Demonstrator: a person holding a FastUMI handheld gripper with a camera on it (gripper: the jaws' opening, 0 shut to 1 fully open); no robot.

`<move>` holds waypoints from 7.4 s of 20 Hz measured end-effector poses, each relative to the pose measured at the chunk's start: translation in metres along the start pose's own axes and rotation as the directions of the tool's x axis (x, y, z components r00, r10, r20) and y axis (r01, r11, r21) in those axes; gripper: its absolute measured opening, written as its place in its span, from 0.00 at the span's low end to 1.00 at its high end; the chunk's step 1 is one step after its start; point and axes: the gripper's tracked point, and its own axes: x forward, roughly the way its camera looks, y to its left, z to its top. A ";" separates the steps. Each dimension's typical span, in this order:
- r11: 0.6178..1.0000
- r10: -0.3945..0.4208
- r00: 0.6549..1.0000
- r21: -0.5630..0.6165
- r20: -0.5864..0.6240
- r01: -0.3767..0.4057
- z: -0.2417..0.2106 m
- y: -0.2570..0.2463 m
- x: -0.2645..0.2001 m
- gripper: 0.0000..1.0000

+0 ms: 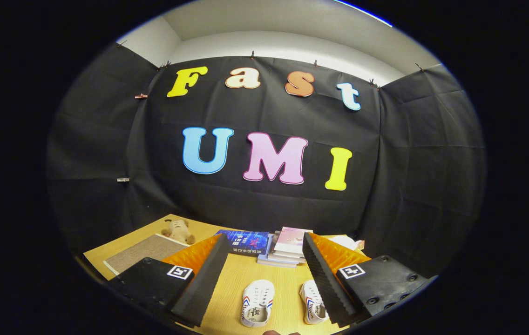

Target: Open the storage box then place both shoes into the box .Put the left shoe in first, then the right shoe, with the right side of both shoes facing outward in a uniform manner.

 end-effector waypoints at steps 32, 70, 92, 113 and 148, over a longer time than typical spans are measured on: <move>0.441 0.877 0.336 0.851 -0.342 -0.284 -0.220 0.161 -0.011 0.98; 0.000 0.967 0.252 0.997 -0.020 0.079 -0.103 0.200 -0.005 0.05; 0.204 0.930 0.314 0.979 -0.192 -0.006 0.012 0.411 0.035 0.05; 0.666 0.702 0.468 0.728 -0.537 -0.164 -0.088 0.423 0.035 0.97; 0.990 0.099 0.456 0.042 -0.885 -0.132 -0.353 -0.021 0.045 0.96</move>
